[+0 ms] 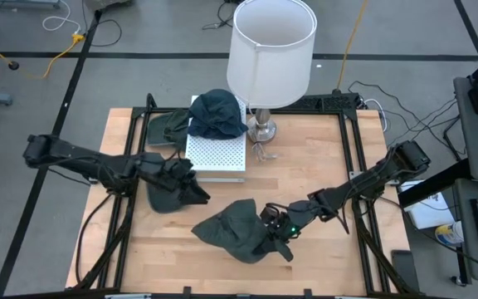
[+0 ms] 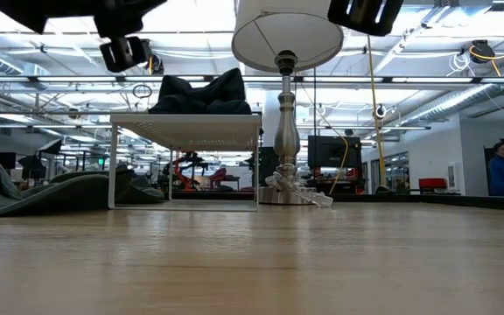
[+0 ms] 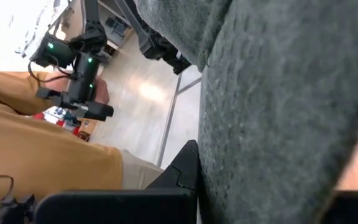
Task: Pick & Place hat
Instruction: Put the bottom right gray cap on the shelf
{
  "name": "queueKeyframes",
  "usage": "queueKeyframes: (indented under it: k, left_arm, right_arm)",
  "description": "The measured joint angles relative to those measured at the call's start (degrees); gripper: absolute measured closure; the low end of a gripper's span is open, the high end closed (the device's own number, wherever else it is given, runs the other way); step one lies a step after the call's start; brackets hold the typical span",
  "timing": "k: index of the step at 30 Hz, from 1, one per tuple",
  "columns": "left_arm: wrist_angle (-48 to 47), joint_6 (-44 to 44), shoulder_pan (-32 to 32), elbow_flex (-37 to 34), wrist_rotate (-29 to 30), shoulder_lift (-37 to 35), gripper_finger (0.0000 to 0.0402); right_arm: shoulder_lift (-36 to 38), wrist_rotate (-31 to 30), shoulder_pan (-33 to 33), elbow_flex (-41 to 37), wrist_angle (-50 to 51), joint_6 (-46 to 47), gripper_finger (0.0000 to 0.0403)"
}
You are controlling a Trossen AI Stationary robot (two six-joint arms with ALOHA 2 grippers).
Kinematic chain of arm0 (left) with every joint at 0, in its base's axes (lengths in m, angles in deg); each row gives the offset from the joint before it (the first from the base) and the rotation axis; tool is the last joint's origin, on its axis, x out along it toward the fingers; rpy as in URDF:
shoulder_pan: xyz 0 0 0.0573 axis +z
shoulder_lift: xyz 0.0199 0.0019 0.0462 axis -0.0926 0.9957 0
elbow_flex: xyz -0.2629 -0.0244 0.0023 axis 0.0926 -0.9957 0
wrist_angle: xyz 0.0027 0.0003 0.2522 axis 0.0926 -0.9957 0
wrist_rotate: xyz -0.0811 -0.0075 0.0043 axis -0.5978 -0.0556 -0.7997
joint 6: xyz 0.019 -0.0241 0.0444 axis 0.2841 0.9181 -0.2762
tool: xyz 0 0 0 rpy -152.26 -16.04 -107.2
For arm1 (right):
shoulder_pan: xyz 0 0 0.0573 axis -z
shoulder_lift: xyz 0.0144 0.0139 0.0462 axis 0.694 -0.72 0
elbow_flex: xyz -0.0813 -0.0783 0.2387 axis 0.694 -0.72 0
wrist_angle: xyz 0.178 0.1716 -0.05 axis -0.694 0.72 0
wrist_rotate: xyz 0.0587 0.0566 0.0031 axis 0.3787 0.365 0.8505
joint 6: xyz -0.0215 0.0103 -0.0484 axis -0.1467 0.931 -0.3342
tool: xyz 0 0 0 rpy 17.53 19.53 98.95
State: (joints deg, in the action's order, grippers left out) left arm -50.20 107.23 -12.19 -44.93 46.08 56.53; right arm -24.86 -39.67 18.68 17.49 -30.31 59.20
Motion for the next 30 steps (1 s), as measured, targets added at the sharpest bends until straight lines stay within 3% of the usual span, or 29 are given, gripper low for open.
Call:
queueKeyframes:
  k: [9, 16, 30]
  left_arm:
    - [13.16, 10.95, 1.34, 0.34, -8.18, 8.87, 0.0211]
    - [12.81, 14.65, 1.14, 2.54, -9.65, 13.84, 0.0211]
    - [9.57, 13.47, -0.54, 8.74, -10.36, 20.49, 0.0211]
  right_arm:
    - [-0.04, 0.14, -0.26, 0.00, 0.05, -1.10, 0.0399]
    - [-0.04, 1.79, -0.30, 0.00, 0.09, -1.23, 0.0399]
    - [-0.06, 2.92, -0.36, 0.00, 0.94, -1.99, 0.0399]
